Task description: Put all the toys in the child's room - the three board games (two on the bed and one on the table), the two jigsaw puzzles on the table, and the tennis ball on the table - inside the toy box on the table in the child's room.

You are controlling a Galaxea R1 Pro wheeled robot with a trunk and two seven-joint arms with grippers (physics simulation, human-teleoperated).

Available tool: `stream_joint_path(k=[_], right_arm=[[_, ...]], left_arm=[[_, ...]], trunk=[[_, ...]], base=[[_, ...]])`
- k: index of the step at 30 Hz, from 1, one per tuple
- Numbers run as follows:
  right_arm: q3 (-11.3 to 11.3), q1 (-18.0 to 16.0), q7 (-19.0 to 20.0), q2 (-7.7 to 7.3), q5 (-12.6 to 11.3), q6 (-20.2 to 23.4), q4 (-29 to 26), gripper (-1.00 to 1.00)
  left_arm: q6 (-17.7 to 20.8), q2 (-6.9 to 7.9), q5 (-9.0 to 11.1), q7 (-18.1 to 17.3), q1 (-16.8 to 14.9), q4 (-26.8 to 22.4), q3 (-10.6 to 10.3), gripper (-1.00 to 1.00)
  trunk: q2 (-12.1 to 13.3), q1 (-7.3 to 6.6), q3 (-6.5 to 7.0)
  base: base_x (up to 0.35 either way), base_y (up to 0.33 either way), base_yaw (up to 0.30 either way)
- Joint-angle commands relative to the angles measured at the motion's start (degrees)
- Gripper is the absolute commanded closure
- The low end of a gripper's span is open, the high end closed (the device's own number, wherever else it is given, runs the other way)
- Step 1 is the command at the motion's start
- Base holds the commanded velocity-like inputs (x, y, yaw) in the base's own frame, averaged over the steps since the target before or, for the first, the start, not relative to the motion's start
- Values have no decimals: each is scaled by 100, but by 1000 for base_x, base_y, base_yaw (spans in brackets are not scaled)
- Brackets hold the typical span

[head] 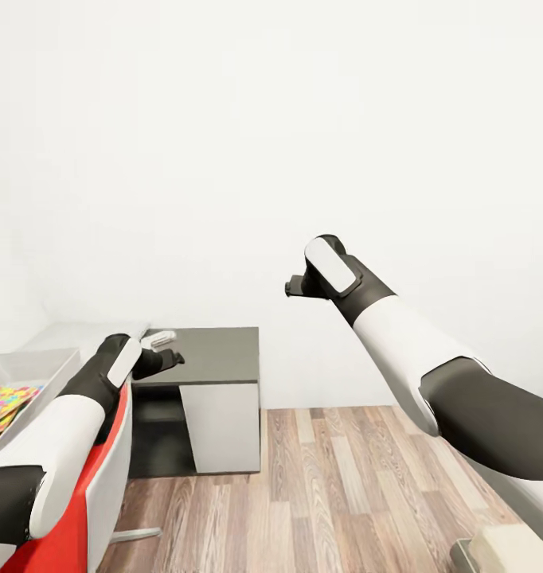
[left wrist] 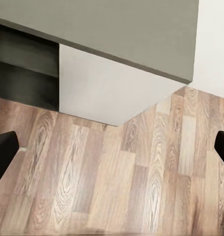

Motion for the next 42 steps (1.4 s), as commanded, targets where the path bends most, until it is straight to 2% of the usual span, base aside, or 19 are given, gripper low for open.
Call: stream_joint_path(k=[1,4,10,11,13,19,22,30,38,42], right_arm=[[13,-5,-53,0,-47,6,48,-100],[12,98,-47,0,-43,-26,157,-100],[17,903,62,0,12,-270,249,-100],[18,1113,113,0,27,-327,256,-100],[19,1245,161,0,37,-367,259,-100],[13,1368,236,0,71,-401,269,-100],[12,1378,243,0,73,-403,272,-100],[15,1383,246,0,76,-410,355,-100],[20,1394,246,0,90,-422,380,-100],[20,1490,248,0,92,-535,528,-100]], left_arm=[[15,-3,54,51,19,-3,-13,-100],[-63,-20,49,50,96,3,-24,-100],[-469,-75,54,74,297,68,-77,-100],[-510,-112,50,84,316,94,-140,-100],[-530,-158,47,89,325,107,-241,-100],[-551,-317,52,78,334,82,-685,-100],[-557,-337,49,67,335,78,-766,-100],[-560,-335,46,53,336,77,-807,-100],[-567,-329,41,52,340,97,-819,-100],[-787,-311,42,51,535,127,-822,-100]], trunk=[[-13,2,-16],[-13,2,-22],[-13,2,-31],[-13,2,-34],[-13,2,-41],[-13,2,-63],[-13,2,-65],[-13,2,-67],[-13,2,-67],[-13,2,-67]], base=[[-104,0,240],[-60,0,241],[-13,0,219],[-2,0,202],[-2,0,185],[0,0,-24],[0,0,-228],[0,0,-261],[0,0,-60],[-3,2,-5]])
